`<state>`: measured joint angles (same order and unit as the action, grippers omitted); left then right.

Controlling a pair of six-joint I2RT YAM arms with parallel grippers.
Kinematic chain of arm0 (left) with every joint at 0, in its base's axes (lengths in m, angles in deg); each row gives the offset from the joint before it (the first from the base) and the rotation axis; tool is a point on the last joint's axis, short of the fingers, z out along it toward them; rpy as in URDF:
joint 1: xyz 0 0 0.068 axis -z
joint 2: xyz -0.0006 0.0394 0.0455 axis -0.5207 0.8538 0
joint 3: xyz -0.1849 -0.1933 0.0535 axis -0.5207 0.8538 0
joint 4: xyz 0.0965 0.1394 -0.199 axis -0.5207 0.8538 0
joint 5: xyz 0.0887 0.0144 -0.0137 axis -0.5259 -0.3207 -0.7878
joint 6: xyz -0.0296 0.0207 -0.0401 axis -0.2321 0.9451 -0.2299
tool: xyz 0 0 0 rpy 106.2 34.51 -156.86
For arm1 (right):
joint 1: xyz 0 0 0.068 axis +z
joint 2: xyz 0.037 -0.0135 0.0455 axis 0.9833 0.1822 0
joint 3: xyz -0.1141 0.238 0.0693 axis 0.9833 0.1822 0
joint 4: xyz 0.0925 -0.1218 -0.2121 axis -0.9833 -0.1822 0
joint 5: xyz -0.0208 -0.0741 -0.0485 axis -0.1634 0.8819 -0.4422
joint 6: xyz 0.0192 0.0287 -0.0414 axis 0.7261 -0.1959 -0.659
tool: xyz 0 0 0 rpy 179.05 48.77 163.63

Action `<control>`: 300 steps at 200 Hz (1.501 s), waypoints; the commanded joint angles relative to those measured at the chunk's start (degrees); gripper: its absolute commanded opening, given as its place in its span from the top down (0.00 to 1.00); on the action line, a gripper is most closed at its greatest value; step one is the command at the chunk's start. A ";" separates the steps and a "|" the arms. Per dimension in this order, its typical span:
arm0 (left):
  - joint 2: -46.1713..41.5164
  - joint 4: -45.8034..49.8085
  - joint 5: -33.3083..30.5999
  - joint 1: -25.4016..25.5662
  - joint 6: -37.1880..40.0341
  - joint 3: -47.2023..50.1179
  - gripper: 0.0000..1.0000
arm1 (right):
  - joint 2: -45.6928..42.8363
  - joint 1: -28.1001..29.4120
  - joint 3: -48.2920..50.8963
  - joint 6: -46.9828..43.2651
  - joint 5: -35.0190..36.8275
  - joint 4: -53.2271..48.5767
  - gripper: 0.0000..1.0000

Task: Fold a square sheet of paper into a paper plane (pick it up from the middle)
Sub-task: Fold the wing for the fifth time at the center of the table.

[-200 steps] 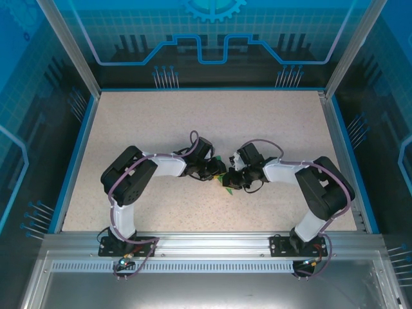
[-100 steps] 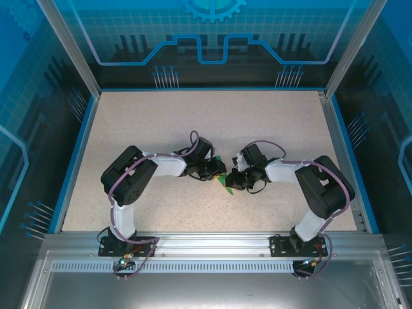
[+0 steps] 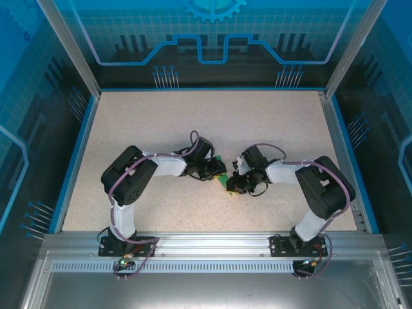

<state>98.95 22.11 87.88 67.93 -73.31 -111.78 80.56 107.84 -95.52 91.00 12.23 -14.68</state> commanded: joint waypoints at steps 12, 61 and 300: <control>2.77 6.19 -2.29 0.07 1.97 0.57 0.72 | 0.13 -0.15 3.07 -1.37 2.55 -5.80 0.88; 2.46 6.34 -2.39 0.08 2.01 0.50 0.72 | -4.05 -0.18 3.43 -1.80 0.75 -7.45 0.88; 2.46 6.45 -2.04 0.06 1.79 0.60 0.72 | 1.38 -0.46 -1.80 14.20 -1.70 9.76 0.87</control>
<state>98.95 22.46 87.93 67.93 -72.44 -111.89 80.93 106.88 -95.87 103.74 10.92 -6.01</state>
